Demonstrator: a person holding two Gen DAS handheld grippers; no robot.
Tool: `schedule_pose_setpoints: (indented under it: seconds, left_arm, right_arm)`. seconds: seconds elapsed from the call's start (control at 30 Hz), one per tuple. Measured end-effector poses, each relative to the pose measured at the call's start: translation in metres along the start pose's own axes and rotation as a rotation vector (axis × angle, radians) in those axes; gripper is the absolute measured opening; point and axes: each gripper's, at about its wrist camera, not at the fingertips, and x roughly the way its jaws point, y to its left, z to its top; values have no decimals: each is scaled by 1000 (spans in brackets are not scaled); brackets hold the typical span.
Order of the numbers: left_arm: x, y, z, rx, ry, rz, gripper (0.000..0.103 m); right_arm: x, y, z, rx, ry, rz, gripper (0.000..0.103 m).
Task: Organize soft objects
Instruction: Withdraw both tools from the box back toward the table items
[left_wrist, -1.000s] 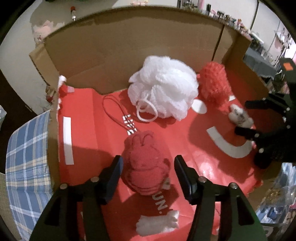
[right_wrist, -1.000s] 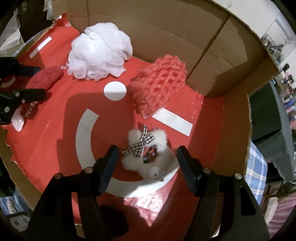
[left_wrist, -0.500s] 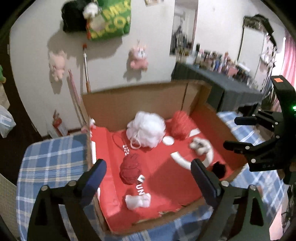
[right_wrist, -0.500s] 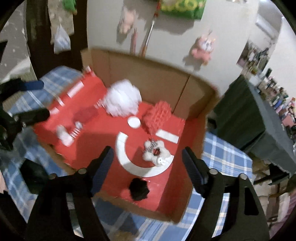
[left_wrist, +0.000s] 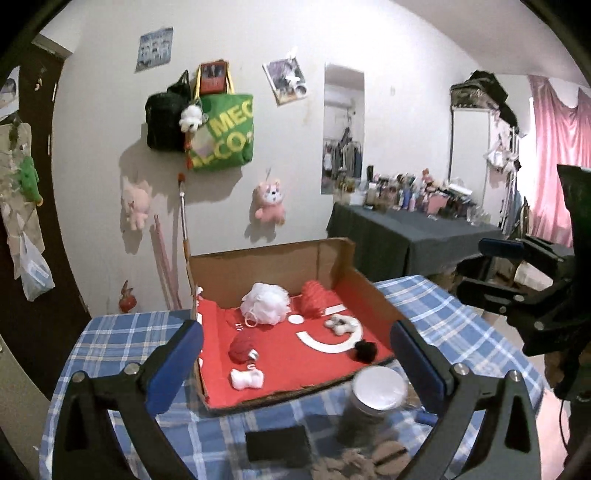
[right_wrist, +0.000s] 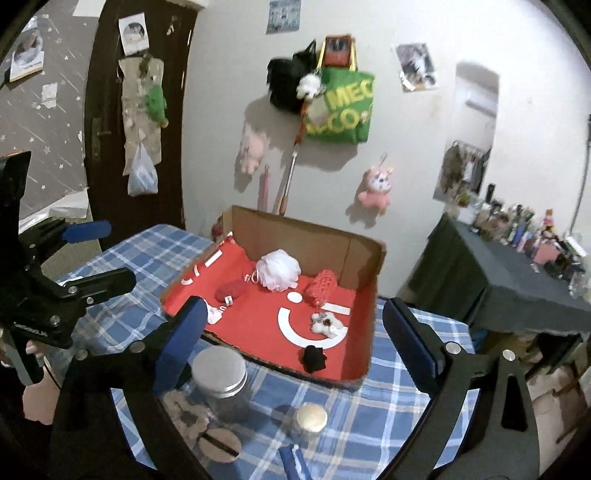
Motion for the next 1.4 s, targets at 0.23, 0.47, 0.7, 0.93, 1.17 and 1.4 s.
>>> schedule_pose_setpoints:
  seconds: [0.23,0.47,0.7,0.93,1.17,1.4]
  left_arm:
    - [-44,-16,-31,-26,-73,6,103]
    - [-64,-20,-73,-99,-96,2,103]
    - [-60,-34,-119,-98,-85,39,103]
    - [-31,-42,-161,-124,-6,74,103]
    - [-6,-40,-186,-155,87,89,103]
    - [12,-41,-205,-171,164,85,103]
  right_arm:
    - [-43,12,-40,58,-73,-29,98]
    - [-63,27,-94,112,-128,-108,101]
    - [-58,37,-140,130,-124,-193,101]
    - [-38,41,-178,169,-84,-228,101]
    - [-19,38,-204,219,-26,-233,101]
    - [-1,32,-221,244,49,-220,101]
